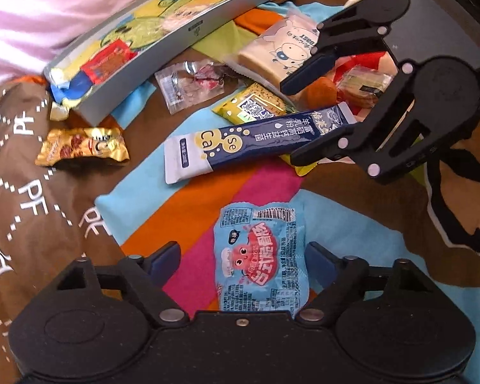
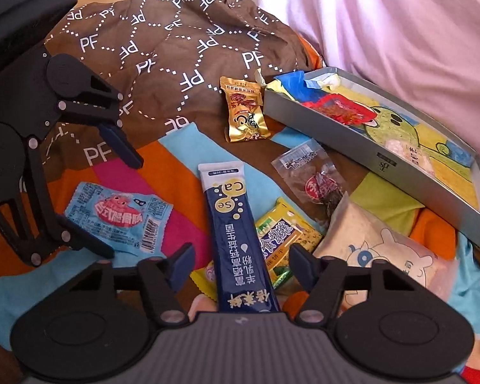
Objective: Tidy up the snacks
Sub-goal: 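Grasp the blue cartoon pouch with the left tool while the right tool grasps the blue Ca milk stick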
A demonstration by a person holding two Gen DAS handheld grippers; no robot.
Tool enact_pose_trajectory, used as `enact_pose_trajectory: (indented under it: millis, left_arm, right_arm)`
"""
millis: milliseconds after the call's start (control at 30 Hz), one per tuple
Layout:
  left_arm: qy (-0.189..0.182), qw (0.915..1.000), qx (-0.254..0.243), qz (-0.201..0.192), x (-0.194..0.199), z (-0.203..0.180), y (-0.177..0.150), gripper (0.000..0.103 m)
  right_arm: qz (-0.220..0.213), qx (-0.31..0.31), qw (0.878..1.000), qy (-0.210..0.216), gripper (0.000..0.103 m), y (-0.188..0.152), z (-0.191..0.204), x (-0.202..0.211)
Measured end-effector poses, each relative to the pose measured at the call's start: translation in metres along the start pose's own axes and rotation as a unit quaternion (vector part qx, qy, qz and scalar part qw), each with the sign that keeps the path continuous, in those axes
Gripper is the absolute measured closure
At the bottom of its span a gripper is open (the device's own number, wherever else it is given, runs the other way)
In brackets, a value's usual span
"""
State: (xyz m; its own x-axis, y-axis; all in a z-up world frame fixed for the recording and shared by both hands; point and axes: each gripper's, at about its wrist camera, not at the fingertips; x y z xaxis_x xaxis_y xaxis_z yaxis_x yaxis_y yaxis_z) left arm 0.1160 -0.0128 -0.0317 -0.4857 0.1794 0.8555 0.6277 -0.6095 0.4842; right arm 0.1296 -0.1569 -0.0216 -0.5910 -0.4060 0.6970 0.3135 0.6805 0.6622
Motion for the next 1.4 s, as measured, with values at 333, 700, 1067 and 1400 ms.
enact_pose_trajectory:
  millis: [333,700,1067,1400]
  left_arm:
    - [-0.013,0.9976,0.063,0.025,-0.006,0.011,0.004,0.025]
    - [-0.029,0.9947,0.095,0.025,-0.005,0.012,0.004,0.040]
    - [-0.003,0.9843,0.177,-0.004,-0.003,0.012,-0.004,0.042]
    - [0.012,0.9740,0.226,-0.015,0.005,0.019,-0.013,0.042]
  right_arm:
    - [0.022,0.009,1.000,-0.001,0.042,0.014,-0.002,-0.018]
    - [0.039,0.010,0.999,-0.011,0.043,0.008,0.009,-0.022]
    - [0.025,-0.025,0.999,-0.019,0.057,-0.003,0.013,-0.015]
    - [0.039,-0.078,0.996,-0.011,0.062,-0.020,0.023,0.002]
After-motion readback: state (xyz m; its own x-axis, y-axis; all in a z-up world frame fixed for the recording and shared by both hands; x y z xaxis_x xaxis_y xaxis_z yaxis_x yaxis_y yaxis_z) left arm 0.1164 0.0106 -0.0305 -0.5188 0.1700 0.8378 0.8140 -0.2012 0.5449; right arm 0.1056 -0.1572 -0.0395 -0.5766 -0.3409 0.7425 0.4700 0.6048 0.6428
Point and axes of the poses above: each gripper's, at about its wrist camera, not at the fingertips, and x roughly against the way its jaws point, z to its left, y to its top, and after that the axes turned 5 degrees about z, right-handed
